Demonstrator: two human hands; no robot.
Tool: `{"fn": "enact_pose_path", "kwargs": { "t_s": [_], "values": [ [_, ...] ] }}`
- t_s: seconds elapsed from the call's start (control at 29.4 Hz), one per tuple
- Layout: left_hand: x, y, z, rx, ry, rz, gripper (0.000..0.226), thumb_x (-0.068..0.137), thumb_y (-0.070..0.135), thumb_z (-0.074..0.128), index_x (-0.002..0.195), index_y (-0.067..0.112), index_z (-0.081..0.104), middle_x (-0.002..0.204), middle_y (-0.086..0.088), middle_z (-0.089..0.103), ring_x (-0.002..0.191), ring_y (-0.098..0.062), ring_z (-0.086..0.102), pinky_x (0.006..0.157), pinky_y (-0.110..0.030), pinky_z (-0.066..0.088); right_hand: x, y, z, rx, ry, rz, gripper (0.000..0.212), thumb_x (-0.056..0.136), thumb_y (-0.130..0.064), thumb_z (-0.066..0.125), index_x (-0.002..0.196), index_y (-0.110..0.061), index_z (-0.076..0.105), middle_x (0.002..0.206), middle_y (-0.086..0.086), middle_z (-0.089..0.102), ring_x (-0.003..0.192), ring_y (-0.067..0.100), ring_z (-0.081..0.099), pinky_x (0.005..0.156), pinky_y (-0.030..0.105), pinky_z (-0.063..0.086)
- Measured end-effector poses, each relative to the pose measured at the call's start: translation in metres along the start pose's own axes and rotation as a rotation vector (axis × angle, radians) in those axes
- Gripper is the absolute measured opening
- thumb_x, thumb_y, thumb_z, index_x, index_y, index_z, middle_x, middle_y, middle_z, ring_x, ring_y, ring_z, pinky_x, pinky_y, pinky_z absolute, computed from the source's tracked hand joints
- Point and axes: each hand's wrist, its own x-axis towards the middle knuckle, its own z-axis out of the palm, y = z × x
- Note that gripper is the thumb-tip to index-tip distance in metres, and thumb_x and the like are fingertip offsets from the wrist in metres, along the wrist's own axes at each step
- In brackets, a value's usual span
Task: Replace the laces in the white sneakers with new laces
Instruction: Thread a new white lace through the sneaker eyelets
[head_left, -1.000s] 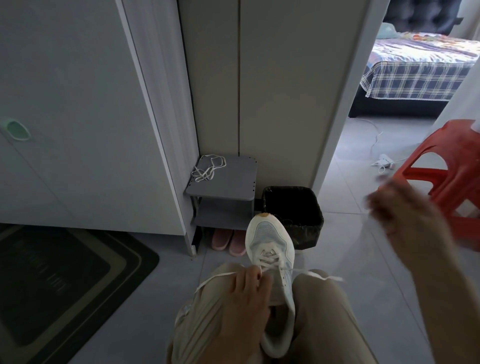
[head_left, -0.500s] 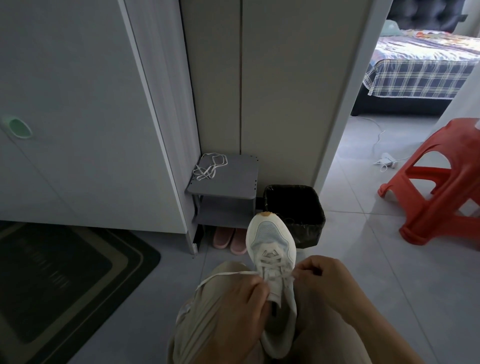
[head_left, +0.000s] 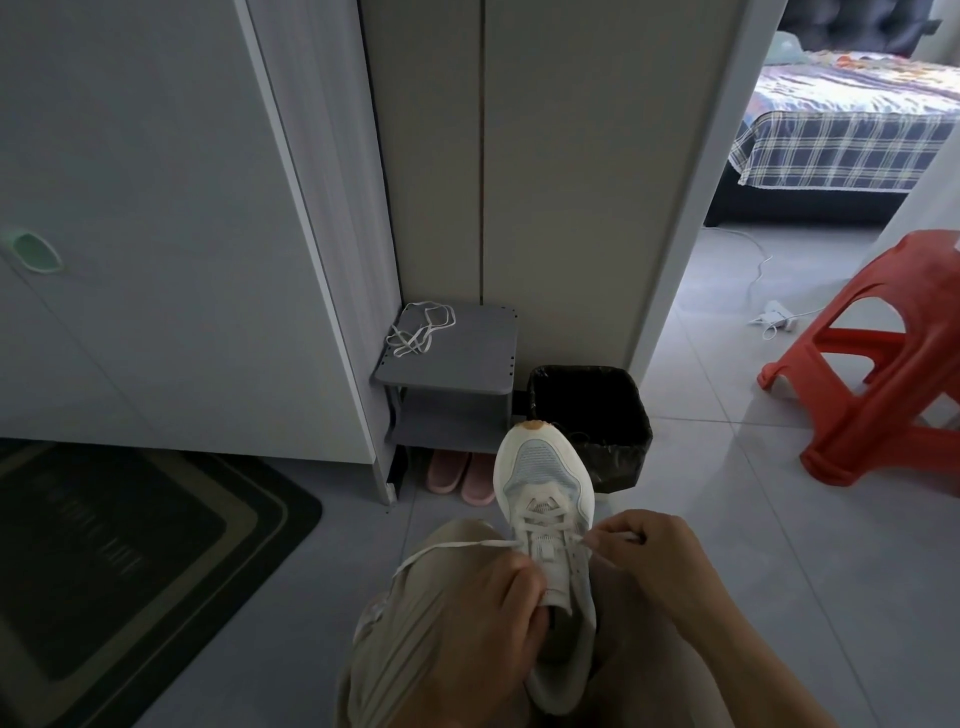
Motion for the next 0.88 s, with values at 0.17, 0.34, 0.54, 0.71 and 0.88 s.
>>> {"fn": "enact_pose_path", "kwargs": {
  "t_s": [0.17, 0.34, 0.54, 0.71, 0.88],
  "values": [
    [0.001, 0.0, 0.001, -0.001, -0.005, 0.011, 0.012, 0.074, 0.031, 0.049, 0.08, 0.02, 0.048, 0.072, 0.004, 0.063, 0.074, -0.005, 0.039, 0.074, -0.02, 0.033, 0.001, 0.001, 0.01, 0.003, -0.057, -0.005, 0.012, 0.083, -0.023, 0.066, 0.073, -0.028, 0.061, 0.076, -0.011, 0.063, 0.071, 0.007, 0.06, 0.061, 0.013, 0.046],
    [-0.003, -0.001, 0.003, -0.069, -0.045, -0.048, 0.009, 0.083, 0.031, 0.048, 0.083, 0.022, 0.046, 0.076, 0.004, 0.062, 0.072, -0.004, 0.045, 0.073, -0.019, 0.034, 0.002, -0.004, 0.008, 0.031, -0.101, 0.014, 0.011, 0.087, -0.023, 0.061, 0.076, -0.026, 0.062, 0.074, -0.006, 0.064, 0.067, 0.009, 0.059, 0.061, 0.013, 0.047],
    [0.0, 0.002, 0.003, -0.218, -0.114, -0.128, 0.009, 0.074, 0.026, 0.054, 0.077, 0.02, 0.048, 0.082, 0.012, 0.046, 0.069, 0.002, 0.036, 0.075, -0.001, 0.026, 0.0, -0.01, 0.012, 0.023, -0.191, 0.04, 0.012, 0.088, -0.028, 0.06, 0.077, -0.028, 0.065, 0.08, -0.01, 0.066, 0.07, 0.004, 0.059, 0.054, 0.004, 0.043],
    [0.005, -0.003, 0.001, -0.799, -0.092, -0.59, 0.021, 0.076, 0.036, 0.067, 0.088, 0.029, 0.05, 0.076, 0.011, 0.056, 0.069, 0.0, 0.056, 0.063, -0.006, 0.043, -0.001, -0.012, 0.015, 0.036, -0.137, -0.001, 0.009, 0.087, -0.019, 0.062, 0.081, -0.023, 0.067, 0.078, -0.007, 0.066, 0.066, 0.0, 0.056, 0.055, 0.002, 0.041],
    [0.018, -0.019, 0.005, -0.685, -0.189, -0.614, 0.012, 0.087, 0.019, 0.062, 0.099, 0.023, 0.06, 0.091, 0.017, 0.057, 0.093, 0.01, 0.052, 0.074, -0.004, 0.039, 0.001, -0.013, 0.017, -0.027, -0.137, -0.045, 0.008, 0.088, -0.019, 0.061, 0.084, -0.022, 0.067, 0.079, -0.006, 0.065, 0.067, 0.0, 0.056, 0.057, 0.002, 0.041]
  ]
}}
